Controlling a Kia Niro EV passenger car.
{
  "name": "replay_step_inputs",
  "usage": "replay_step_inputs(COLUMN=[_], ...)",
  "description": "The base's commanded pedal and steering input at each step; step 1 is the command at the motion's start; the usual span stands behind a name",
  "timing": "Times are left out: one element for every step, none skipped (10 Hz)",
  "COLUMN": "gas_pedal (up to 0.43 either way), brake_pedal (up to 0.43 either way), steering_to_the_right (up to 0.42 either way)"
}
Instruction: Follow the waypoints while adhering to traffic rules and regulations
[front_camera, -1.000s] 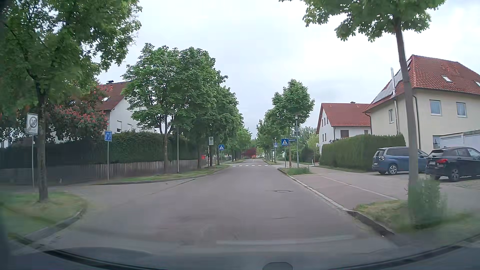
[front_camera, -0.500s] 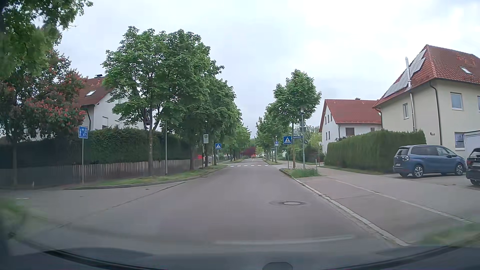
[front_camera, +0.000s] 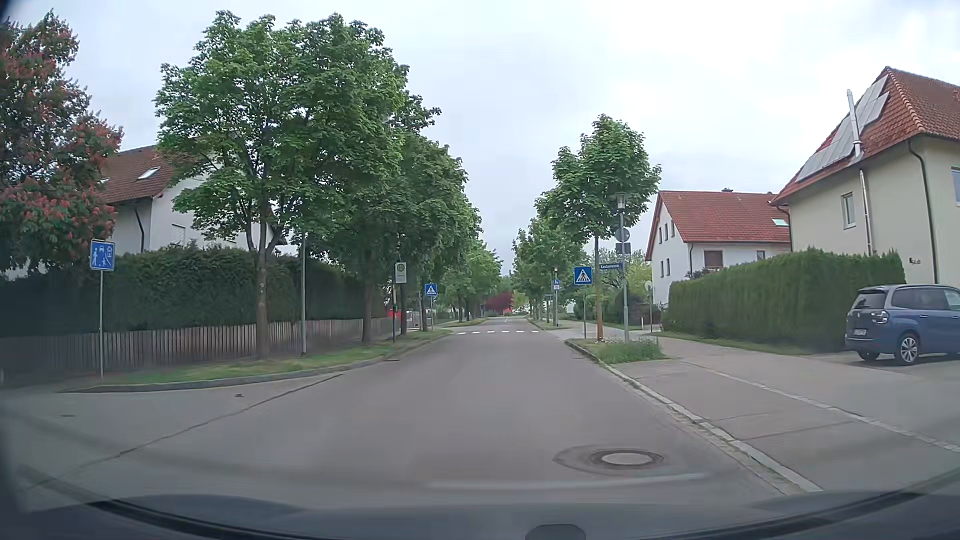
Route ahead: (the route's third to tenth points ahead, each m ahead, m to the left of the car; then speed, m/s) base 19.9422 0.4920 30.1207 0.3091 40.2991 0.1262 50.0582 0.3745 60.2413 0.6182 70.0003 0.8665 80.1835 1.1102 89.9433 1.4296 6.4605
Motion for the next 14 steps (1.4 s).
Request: replay_step_inputs(gas_pedal=[0.087,0.087,0.087,0.087,0.087,0.087,0.087,0.087,0.087,0.087,0.098,0.11,0.118,0.118], brake_pedal=[0.0,0.0,0.0,0.0,0.0,0.0,0.0,0.0,0.0,0.0,0.0,0.0,0.0,0.0], steering_to_the_right=[-0.004,-0.004,-0.004,-0.004,-0.004,-0.005,-0.008,-0.01,-0.01,-0.009,-0.009,-0.007,-0.003,-0.002])
